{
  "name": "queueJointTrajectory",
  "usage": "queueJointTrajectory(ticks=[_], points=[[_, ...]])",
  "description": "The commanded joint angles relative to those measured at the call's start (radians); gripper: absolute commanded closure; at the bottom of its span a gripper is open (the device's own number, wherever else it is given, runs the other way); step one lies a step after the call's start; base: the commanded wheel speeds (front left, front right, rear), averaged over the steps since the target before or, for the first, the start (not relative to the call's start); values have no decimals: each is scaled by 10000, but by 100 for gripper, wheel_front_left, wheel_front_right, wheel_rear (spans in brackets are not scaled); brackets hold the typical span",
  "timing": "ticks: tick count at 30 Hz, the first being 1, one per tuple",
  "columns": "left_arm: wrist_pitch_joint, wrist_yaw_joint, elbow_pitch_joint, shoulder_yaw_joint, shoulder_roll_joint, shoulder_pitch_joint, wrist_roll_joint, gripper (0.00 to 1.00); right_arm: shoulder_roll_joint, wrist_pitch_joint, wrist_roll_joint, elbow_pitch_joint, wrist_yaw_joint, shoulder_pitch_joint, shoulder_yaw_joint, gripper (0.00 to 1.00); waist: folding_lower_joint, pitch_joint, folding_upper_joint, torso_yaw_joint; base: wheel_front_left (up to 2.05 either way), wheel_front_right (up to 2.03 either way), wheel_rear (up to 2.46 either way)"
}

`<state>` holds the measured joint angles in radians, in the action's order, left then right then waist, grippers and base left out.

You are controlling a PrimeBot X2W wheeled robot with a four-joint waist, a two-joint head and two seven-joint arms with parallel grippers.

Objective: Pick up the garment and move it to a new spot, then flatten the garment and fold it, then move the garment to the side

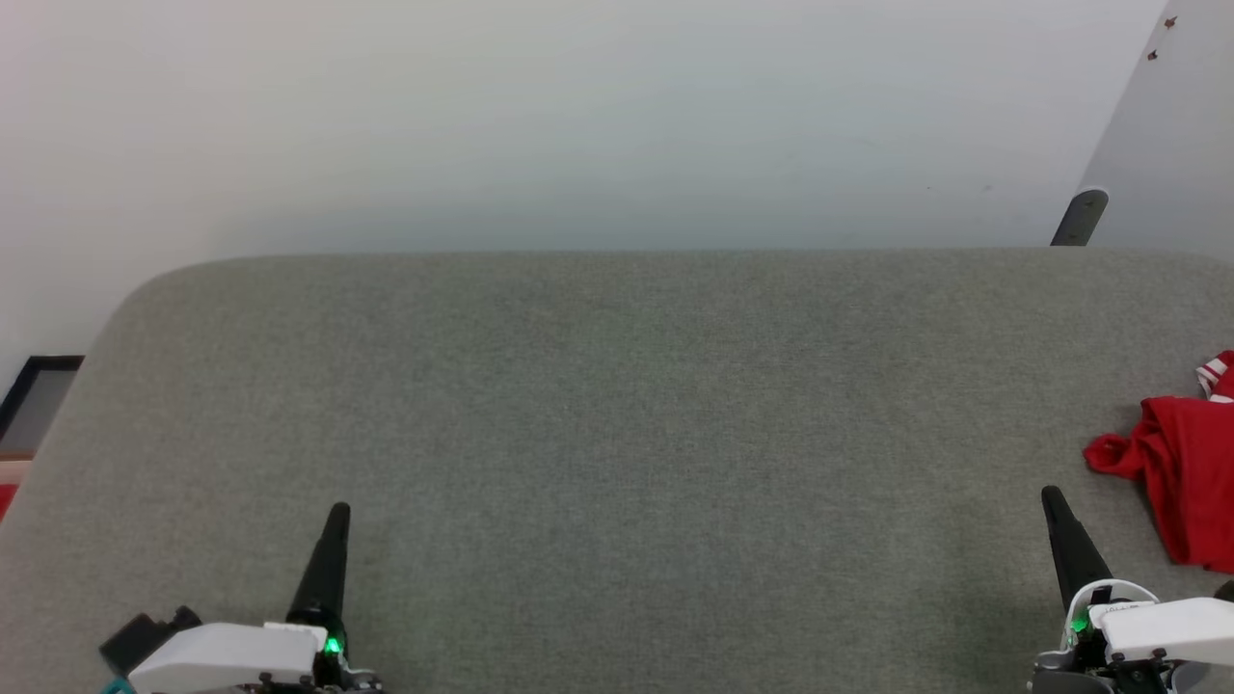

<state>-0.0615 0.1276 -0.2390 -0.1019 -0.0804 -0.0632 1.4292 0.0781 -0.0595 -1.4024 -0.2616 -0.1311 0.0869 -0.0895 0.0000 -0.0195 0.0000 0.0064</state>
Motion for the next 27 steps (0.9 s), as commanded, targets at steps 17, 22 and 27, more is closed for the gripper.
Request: queueJointTrajectory(ticks=[17, 22, 27], points=[[-337, 50, -34, -103, 198, -386, 1185, 100, -193, -379, -1345, 147, 4, 225, -187, 100, 0, 131, 0, -37, 0, 0, 0], [-432, 51, -51, -123, 253, -427, 1477, 100, -245, -454, -1683, 167, 5, 255, -221, 100, 0, 169, 0, -48, 0, 0, 0], [-525, 53, -67, -137, 305, -483, 1768, 100, -290, -539, -1997, 188, 3, 283, -256, 100, 0, 207, 0, -58, 0, 0, 0]])
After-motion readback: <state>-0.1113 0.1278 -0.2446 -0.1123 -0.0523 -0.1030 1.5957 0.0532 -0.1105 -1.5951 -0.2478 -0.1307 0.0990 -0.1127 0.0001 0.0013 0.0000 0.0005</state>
